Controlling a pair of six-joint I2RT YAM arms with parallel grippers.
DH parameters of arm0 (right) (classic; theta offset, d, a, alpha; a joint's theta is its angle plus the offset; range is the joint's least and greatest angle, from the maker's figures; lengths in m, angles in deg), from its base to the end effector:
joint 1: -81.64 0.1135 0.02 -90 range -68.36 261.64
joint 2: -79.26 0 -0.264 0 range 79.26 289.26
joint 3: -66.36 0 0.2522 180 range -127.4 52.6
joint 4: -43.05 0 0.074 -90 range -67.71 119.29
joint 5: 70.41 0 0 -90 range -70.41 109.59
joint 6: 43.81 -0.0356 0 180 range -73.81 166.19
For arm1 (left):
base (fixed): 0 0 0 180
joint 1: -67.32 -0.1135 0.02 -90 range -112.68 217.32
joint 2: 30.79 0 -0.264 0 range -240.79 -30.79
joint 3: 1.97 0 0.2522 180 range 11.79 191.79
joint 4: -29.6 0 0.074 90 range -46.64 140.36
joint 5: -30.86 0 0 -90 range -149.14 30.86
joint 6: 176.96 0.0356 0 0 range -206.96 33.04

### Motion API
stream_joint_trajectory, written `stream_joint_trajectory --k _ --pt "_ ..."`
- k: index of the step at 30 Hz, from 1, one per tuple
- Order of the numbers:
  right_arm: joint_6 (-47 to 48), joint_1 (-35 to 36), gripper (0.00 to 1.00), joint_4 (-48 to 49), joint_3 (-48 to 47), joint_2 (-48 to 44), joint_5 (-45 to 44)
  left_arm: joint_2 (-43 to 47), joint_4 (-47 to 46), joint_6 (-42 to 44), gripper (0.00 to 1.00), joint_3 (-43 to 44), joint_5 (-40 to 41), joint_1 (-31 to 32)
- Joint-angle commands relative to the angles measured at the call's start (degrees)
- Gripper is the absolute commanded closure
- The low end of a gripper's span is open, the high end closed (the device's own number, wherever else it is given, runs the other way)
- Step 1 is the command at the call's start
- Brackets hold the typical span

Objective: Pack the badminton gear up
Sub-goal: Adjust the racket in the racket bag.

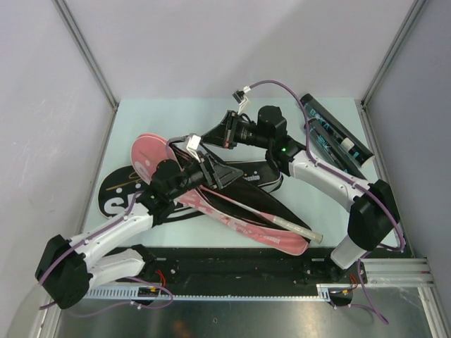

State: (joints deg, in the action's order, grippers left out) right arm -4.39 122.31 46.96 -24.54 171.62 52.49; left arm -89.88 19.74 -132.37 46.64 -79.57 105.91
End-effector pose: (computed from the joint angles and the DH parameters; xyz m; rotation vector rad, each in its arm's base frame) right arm 0.2808 0.2667 0.3753 -0.3803 1.7629 1.6416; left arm 0.1796 -0.1592 0.2930 0.2068 1.7611 -1.3893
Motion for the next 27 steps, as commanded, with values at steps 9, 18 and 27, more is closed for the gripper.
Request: stream_joint_trajectory --k 9,18,27 --pt "3.12 -1.62 0.47 -3.22 0.93 -4.54 -6.18 0.02 -6.18 4.19 1.00 3.64 12.07 -1.06" --pt "23.39 -12.45 0.25 -27.21 15.96 -25.90 -14.08 4.24 -1.44 5.68 1.00 6.28 16.54 -2.99" --pt "33.46 -11.84 0.28 -43.59 30.99 -39.17 -20.68 4.95 3.57 4.98 1.00 11.37 17.71 -7.91"
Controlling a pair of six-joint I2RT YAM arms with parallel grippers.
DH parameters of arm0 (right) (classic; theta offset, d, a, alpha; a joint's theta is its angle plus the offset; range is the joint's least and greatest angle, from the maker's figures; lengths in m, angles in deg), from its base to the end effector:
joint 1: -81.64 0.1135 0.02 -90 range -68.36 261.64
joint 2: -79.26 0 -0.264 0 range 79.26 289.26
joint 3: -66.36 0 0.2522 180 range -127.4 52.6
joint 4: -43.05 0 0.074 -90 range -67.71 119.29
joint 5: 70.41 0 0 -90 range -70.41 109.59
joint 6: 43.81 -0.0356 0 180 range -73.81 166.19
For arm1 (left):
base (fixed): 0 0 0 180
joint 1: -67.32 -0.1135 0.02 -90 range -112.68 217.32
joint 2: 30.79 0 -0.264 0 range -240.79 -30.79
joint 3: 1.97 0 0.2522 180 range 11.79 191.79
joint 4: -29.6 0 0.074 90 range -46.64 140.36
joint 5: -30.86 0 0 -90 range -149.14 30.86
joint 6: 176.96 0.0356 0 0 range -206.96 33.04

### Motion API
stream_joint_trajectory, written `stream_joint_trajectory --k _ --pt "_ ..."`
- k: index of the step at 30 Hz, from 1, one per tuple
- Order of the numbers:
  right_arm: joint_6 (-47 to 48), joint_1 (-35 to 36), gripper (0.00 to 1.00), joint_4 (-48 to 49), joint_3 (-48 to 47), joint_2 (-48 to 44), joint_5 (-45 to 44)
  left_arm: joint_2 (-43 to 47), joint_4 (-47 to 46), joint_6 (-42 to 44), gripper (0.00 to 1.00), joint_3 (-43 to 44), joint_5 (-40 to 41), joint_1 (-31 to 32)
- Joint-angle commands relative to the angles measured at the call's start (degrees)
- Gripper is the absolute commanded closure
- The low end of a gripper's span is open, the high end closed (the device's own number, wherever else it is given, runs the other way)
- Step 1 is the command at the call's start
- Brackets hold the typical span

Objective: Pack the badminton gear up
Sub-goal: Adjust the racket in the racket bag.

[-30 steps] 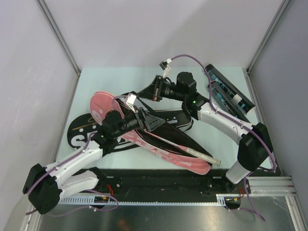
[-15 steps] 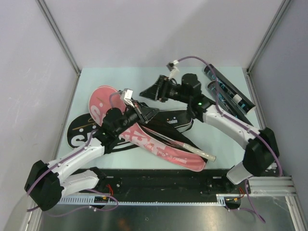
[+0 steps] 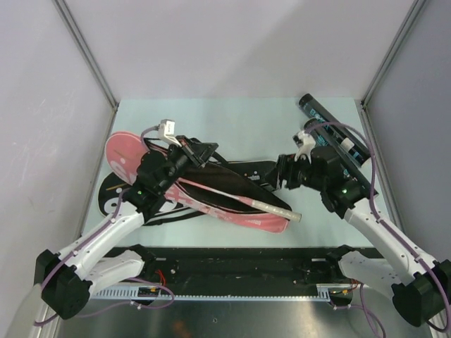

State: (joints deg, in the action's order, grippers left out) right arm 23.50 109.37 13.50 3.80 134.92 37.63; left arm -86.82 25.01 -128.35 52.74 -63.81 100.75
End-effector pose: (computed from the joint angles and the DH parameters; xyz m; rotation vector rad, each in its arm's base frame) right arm 0.1905 0.1126 0.3203 -0.3055 2.0300 0.8726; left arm 0.1936 -0.1313 0.3329 -0.0426 1.6181 -1.0925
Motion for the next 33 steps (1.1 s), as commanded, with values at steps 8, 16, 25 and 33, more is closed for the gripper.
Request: stream_joint_trajectory --k 8,16,25,33 --pt "-5.95 -1.97 0.25 -11.53 12.49 -10.56 -9.13 0.40 -0.20 -2.82 1.00 8.27 -2.89 -6.80" --pt "-16.48 -16.63 0.15 -3.40 18.27 -11.98 -2.79 2.24 0.77 -3.96 1.00 7.39 -4.12 -6.89" --pt "-28.28 -24.12 0.21 21.56 29.89 -11.19 6.31 2.68 0.95 -5.20 1.00 7.04 -6.05 -6.80" --pt "-34.42 -25.18 0.30 36.53 36.40 -6.62 11.30 1.98 0.95 -6.33 1.00 7.21 -7.46 -6.80"
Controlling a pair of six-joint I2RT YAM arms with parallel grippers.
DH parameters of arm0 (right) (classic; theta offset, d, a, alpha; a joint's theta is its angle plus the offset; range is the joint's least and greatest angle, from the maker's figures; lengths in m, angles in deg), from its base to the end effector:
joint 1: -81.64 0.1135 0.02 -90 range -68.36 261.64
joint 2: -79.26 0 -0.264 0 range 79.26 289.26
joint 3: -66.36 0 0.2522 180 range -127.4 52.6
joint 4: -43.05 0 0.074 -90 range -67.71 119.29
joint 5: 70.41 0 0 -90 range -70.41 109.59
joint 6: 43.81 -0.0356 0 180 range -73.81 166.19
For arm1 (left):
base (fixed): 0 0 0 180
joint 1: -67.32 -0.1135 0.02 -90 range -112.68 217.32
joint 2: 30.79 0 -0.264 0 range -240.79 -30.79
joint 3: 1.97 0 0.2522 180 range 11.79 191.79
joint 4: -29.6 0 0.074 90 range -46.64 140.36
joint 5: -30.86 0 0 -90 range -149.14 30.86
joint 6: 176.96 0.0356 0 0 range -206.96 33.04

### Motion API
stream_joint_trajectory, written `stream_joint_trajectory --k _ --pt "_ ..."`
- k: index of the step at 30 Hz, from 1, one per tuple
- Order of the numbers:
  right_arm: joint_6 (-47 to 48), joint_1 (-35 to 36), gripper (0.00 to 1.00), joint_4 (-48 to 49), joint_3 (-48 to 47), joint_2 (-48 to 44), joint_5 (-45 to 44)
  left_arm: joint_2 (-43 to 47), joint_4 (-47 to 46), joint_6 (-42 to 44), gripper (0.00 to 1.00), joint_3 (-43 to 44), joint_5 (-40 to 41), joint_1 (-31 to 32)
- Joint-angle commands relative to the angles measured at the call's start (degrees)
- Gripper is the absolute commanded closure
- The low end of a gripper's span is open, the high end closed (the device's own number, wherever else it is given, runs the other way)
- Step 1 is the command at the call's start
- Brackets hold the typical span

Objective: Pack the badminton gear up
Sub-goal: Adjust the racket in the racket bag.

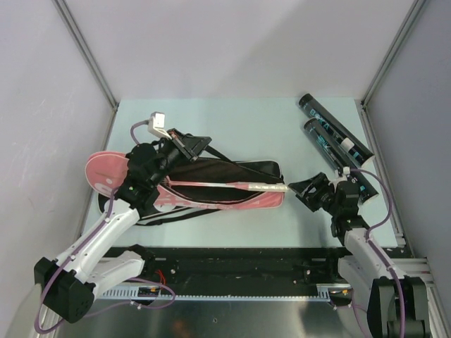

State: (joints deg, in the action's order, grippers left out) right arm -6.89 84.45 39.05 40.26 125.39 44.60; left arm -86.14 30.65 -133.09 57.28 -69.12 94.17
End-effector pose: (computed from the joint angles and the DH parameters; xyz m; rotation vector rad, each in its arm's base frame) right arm 0.1701 0.0234 0.1742 0.6144 2.0168 1.0436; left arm 0.2028 -0.1096 0.3533 -0.1254 1.6312 -1.1326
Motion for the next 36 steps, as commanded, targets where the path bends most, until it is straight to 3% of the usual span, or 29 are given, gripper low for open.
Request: stream_joint_trajectory --k 1,6,7,11,16,18,21,25,27,30,33,36 --pt "-4.66 0.00 0.32 12.90 0.03 3.87 5.56 1.04 -4.69 -1.68 1.00 2.84 -2.59 -0.22" --pt "-3.79 2.37 0.43 13.18 -0.06 3.35 5.22 -0.37 -4.69 -2.56 1.00 3.90 -3.99 -0.31" --pt "-3.87 2.55 0.51 14.57 0.12 3.61 5.83 -0.37 -4.69 -2.74 1.00 3.90 -4.08 -0.31" --pt "-5.81 5.97 0.67 15.99 0.30 3.88 6.01 -1.42 -4.78 -3.62 1.00 4.42 -4.78 -0.05" --pt "-1.87 18.24 0.87 15.82 -2.16 5.63 -0.91 -3.27 -5.22 -4.58 1.00 5.83 -5.76 2.06" --pt "-0.72 21.87 0.88 16.25 -3.22 7.47 -4.17 -4.32 -5.31 -6.42 1.00 6.27 -6.19 3.73" --pt "1.48 27.59 0.97 17.57 -3.75 9.15 -10.94 -6.08 -6.10 -9.05 1.00 6.97 -7.07 6.45" --pt "5.69 33.04 0.91 16.96 -4.09 8.02 -21.48 -6.26 -7.42 -10.65 1.00 6.28 -7.25 9.36" --pt "8.77 33.75 0.86 15.04 -5.76 7.66 -21.67 -5.04 -7.59 -10.82 1.00 5.05 -6.55 9.36" --pt "12.73 35.07 0.80 15.11 -7.08 7.48 -18.27 -3.28 -7.59 -10.39 1.00 3.73 -5.23 9.36" --pt "14.84 34.99 0.62 15.73 -7.52 7.22 -13.09 -2.31 -7.59 -9.51 1.00 3.64 -4.79 9.18" --pt "17.38 34.02 0.52 13.03 -9.28 7.31 -5.70 -2.22 -7.33 -9.77 1.00 3.72 -6.27 8.05"
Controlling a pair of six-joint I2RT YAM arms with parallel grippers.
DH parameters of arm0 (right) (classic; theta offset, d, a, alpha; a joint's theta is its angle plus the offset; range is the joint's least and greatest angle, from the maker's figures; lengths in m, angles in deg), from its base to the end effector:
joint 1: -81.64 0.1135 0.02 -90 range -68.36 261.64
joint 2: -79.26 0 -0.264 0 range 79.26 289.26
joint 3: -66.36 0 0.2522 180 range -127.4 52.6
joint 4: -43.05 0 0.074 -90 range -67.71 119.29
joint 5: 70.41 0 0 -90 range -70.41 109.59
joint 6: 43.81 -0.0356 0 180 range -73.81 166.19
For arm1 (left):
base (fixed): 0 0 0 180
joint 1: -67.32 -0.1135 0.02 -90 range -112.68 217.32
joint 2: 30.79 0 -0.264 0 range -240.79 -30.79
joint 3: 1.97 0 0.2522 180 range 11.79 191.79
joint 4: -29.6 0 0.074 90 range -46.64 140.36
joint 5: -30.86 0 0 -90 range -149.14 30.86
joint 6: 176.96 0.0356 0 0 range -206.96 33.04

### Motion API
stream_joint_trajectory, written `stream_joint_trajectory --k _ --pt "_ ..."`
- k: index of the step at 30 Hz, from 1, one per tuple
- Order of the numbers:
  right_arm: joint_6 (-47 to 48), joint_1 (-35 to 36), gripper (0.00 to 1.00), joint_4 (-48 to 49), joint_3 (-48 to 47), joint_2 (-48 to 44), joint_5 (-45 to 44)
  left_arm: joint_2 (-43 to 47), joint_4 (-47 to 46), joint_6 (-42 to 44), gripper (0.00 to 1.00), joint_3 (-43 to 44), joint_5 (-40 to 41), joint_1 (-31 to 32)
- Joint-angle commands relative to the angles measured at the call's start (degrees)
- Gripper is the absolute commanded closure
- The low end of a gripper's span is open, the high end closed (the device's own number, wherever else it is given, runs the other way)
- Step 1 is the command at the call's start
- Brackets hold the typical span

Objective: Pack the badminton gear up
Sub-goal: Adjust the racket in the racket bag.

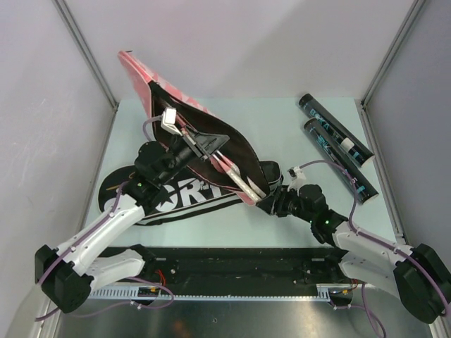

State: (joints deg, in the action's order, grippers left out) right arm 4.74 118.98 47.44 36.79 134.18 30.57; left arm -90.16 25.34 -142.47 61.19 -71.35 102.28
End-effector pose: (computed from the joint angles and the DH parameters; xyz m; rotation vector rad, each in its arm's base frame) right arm 0.1533 0.1254 0.1826 -0.0631 2.0921 1.0668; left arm 0.1964 -0.1465 0.3726 -0.0910 1.6008 -1.4207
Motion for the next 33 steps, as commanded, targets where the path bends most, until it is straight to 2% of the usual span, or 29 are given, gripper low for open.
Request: stream_joint_trajectory --k 1,3,5,8,11,12,15,19,20,23,24,28,33 --pt "6.55 -0.52 0.44 3.92 -6.42 -1.83 9.74 1.54 -1.58 -0.48 1.00 0.33 -4.92 -1.20" --pt "7.96 -0.52 0.34 0.69 -7.30 -2.62 13.26 1.19 -1.14 -1.97 1.00 0.60 -7.74 -2.70" --pt "11.20 -0.95 0.32 -5.63 -9.76 -2.97 13.89 0.66 -0.79 -3.11 1.00 0.78 -11.15 -5.16" --pt "13.15 -2.53 0.30 -10.14 -11.25 -5.25 12.58 -0.47 0.79 -2.59 1.00 1.48 -14.85 -8.58" --pt "13.50 -5.69 0.27 -10.07 -12.04 -6.23 15.20 -2.93 2.02 -3.03 1.00 1.92 -21.26 -11.75" --pt "13.42 -6.48 0.27 -9.20 -12.13 -4.92 18.69 -3.29 2.02 -2.86 1.00 1.92 -23.63 -12.37" --pt "13.50 -7.64 0.30 -6.55 -13.01 -1.84 24.07 -4.08 2.11 -1.71 1.00 2.10 -25.32 -13.69" --pt "14.91 -7.55 0.33 -5.85 -13.81 0.45 24.43 -5.40 2.20 -1.53 1.00 2.19 -28.12 -14.92" --pt "15.26 -7.55 0.34 -4.11 -13.81 0.98 26.79 -5.66 2.29 -1.45 1.00 2.10 -28.31 -14.92" --pt "14.73 -6.59 0.47 -0.59 -13.81 3.69 32.32 -6.98 2.29 -1.36 1.00 1.92 -29.45 -14.92" --pt "14.91 -4.75 0.55 -0.23 -13.81 4.49 32.52 -7.33 2.29 -1.53 1.00 1.92 -29.80 -14.92" --pt "14.65 1.14 0.62 0.65 -13.37 7.83 26.12 -8.91 2.20 -1.62 1.00 0.78 -30.07 -14.57" --pt "11.49 8.79 0.67 6.79 -11.26 9.77 9.34 -10.93 1.59 -0.83 0.99 -0.80 -28.75 -12.21"
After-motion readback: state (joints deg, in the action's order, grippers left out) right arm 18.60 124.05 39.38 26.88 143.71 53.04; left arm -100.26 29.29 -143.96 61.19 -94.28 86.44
